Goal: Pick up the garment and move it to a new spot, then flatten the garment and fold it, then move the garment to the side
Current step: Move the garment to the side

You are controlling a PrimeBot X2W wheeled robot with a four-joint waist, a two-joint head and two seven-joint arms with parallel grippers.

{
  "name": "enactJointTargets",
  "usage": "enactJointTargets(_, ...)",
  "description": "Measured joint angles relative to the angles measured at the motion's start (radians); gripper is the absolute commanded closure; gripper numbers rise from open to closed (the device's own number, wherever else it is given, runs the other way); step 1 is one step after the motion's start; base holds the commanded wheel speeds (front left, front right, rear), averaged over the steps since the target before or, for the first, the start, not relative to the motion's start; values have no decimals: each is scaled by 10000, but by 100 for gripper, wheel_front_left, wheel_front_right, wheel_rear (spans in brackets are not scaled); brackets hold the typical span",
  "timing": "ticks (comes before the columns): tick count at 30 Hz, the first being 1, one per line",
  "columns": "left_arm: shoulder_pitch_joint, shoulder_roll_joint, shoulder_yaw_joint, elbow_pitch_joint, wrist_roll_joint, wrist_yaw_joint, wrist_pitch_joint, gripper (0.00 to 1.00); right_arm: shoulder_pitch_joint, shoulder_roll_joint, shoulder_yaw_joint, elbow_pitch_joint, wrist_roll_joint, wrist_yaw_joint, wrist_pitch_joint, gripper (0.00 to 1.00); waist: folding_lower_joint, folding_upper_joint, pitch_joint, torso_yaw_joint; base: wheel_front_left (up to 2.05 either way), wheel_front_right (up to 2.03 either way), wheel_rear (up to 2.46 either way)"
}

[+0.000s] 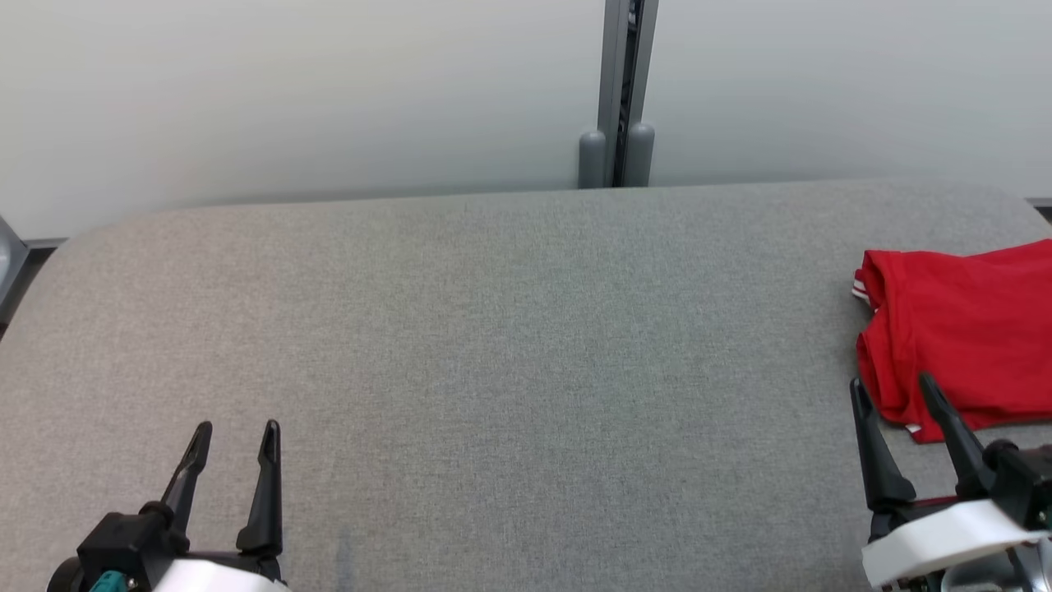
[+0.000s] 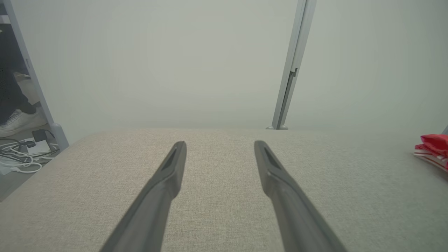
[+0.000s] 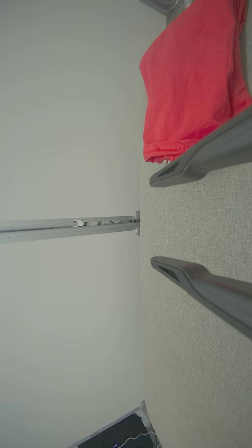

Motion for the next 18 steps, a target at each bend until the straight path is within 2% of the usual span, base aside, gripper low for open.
enactJointTargets(18, 532, 192, -128, -395, -67, 188, 395, 0, 1124, 238, -276, -932, -38, 0, 376, 0, 1, 0, -492, 184, 0, 0, 0)
